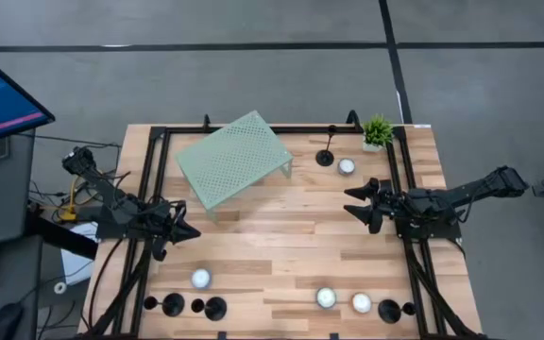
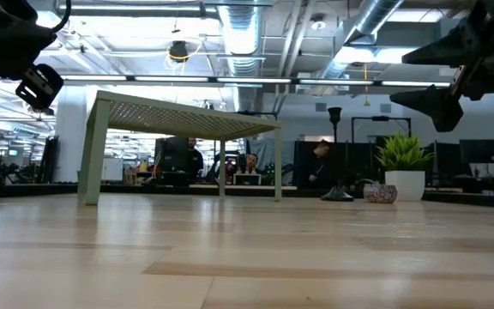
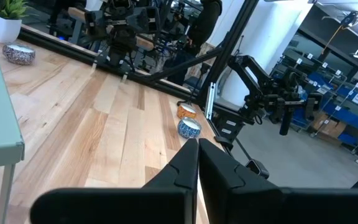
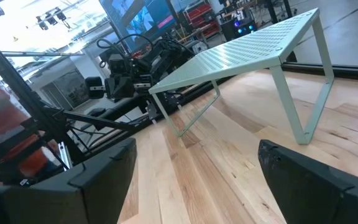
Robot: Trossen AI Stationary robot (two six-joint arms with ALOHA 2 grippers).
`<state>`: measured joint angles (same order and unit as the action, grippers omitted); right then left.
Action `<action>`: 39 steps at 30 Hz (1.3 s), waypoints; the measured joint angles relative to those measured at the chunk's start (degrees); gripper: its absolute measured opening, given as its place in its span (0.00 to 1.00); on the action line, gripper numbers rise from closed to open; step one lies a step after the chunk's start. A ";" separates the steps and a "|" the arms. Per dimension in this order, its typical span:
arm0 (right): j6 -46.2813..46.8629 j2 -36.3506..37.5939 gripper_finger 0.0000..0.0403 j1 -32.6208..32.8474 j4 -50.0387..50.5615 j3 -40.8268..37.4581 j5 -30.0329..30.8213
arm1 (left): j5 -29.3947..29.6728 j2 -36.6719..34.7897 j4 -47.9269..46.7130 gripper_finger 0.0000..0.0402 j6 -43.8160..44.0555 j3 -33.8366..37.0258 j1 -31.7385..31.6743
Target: Pick & Place candle stick holders
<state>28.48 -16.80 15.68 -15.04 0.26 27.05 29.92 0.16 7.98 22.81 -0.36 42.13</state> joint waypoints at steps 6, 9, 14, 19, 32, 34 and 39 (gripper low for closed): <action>0.00 0.00 0.81 -0.01 0.00 0.01 0.02 | 0.00 0.00 -0.02 0.03 0.00 0.00 0.00; 0.00 -0.01 0.81 -0.02 0.00 0.00 0.02 | 0.02 0.00 -0.02 0.03 0.00 0.00 0.00; 0.00 0.00 0.81 -0.02 -0.01 0.00 0.00 | 0.02 0.00 -0.02 0.03 0.00 0.00 0.00; 0.01 -0.02 0.81 -0.02 -0.01 0.00 0.00 | 0.01 -0.01 0.00 0.03 0.00 0.00 0.02; 0.00 0.00 0.81 0.00 -0.01 0.02 0.01 | 0.00 0.26 0.22 0.03 0.15 0.00 -0.05; -0.01 0.00 0.81 0.00 0.01 0.01 0.00 | 0.00 0.26 0.33 0.03 0.44 0.00 -0.05; -0.28 0.00 0.81 -0.04 0.01 0.01 0.07 | 1.73 0.28 2.39 0.03 0.17 0.00 -0.06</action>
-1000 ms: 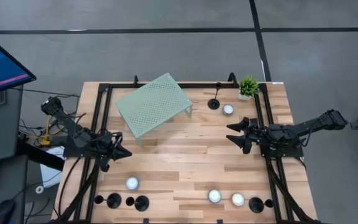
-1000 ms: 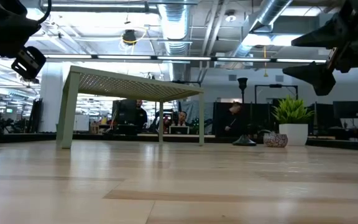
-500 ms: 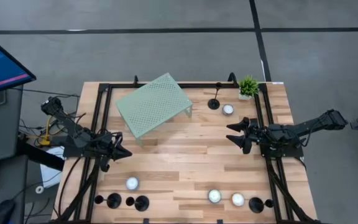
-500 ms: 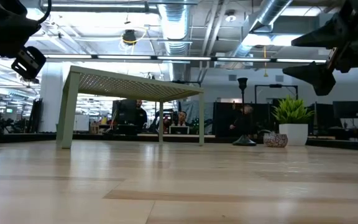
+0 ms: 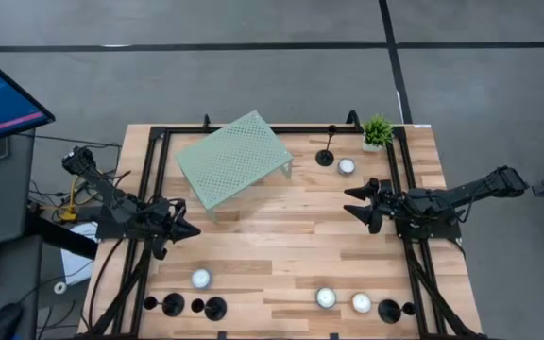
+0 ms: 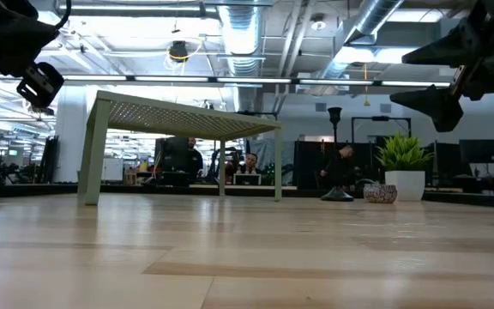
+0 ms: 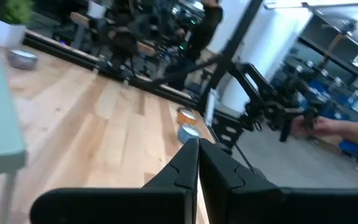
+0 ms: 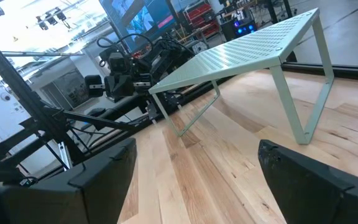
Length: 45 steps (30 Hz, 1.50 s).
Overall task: Pick & Place candle stick holders
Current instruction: Put the black candle holder on the shelf
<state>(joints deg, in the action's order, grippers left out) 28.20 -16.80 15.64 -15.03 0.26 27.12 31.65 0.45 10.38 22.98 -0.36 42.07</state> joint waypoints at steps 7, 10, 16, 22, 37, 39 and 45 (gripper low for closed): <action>-13.79 0.00 0.81 -1.89 1.29 0.00 5.99 | 6.52 0.05 12.34 0.03 -0.02 0.00 -0.01; -15.08 0.00 0.81 -2.55 1.29 -0.01 5.96 | 9.73 0.83 18.24 0.03 -1.33 -1.03 -0.01; -15.10 0.00 0.81 -2.71 1.29 -0.01 5.96 | 11.22 9.47 18.38 0.01 -1.72 -9.74 -0.01; -15.10 0.00 0.81 -2.71 1.29 -0.01 5.96 | 11.20 24.43 18.40 0.01 -1.75 -22.16 -0.01; 1.18 0.00 0.81 -2.60 -2.18 0.39 5.94 | 8.84 44.79 18.08 0.04 -1.84 -41.25 -0.02; 4.06 -0.02 0.81 -2.60 -2.34 0.84 5.92 | 8.68 46.36 18.31 0.07 -1.93 -43.33 -0.18; 12.11 0.00 0.81 -2.65 -6.84 1.10 5.92 | 4.78 50.63 18.27 0.23 -10.12 -51.11 -0.99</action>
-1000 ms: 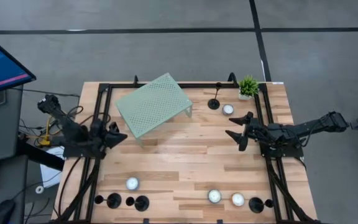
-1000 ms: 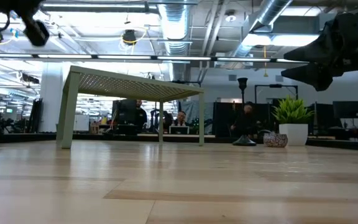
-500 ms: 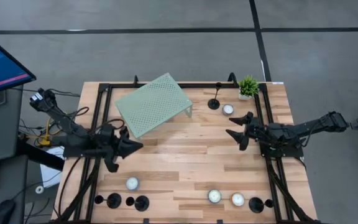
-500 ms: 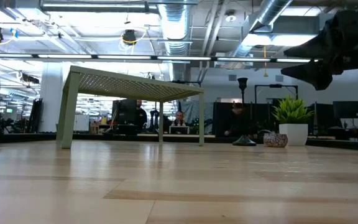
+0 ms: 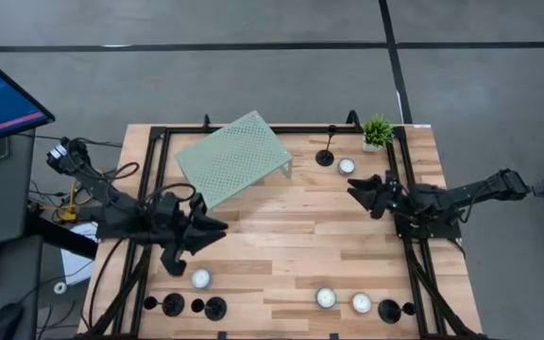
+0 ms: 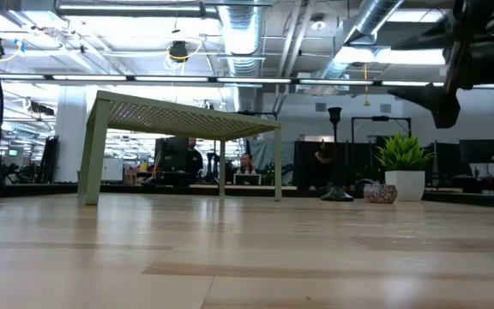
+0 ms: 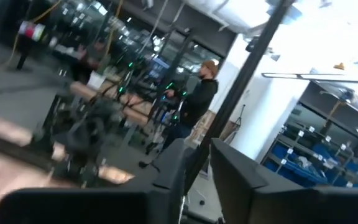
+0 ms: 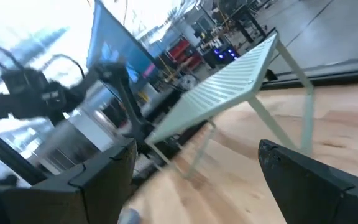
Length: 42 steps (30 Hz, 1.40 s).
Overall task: Pick & Place candle stick holders
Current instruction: Put the black candle holder on the shelf
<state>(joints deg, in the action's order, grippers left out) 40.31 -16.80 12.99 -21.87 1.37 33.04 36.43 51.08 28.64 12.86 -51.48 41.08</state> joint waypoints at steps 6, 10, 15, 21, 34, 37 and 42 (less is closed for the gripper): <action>5.94 0.00 0.81 0.00 -5.44 0.15 0.00 | -7.06 3.79 -0.12 0.39 -6.74 -8.14 -0.99; 8.16 0.00 0.81 0.00 -11.12 0.20 -2.41 | -11.12 5.05 -4.79 0.44 -6.24 -12.57 -1.29; 7.78 0.00 0.81 0.12 -16.55 0.31 -9.89 | -8.96 6.36 -21.37 0.42 2.61 -18.15 -1.31; 7.78 -0.04 0.81 0.09 -16.70 0.31 -10.51 | -7.94 7.33 -36.94 0.42 15.80 -21.52 -1.31; 4.87 -0.07 0.81 0.09 -12.99 0.65 -8.61 | -17.83 8.63 -50.45 0.42 34.21 -21.56 -1.30; 3.06 -0.39 0.81 0.07 -7.33 4.56 -8.96 | -17.50 7.57 -50.25 0.42 35.21 -21.56 -1.29; -3.93 -6.57 0.80 0.11 6.13 15.89 -9.03 | -14.16 4.65 -50.08 0.38 31.01 -21.56 -1.31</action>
<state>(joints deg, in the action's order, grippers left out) 36.39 -23.37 13.10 -15.74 17.26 24.01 22.27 55.72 -21.43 43.87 -73.03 39.77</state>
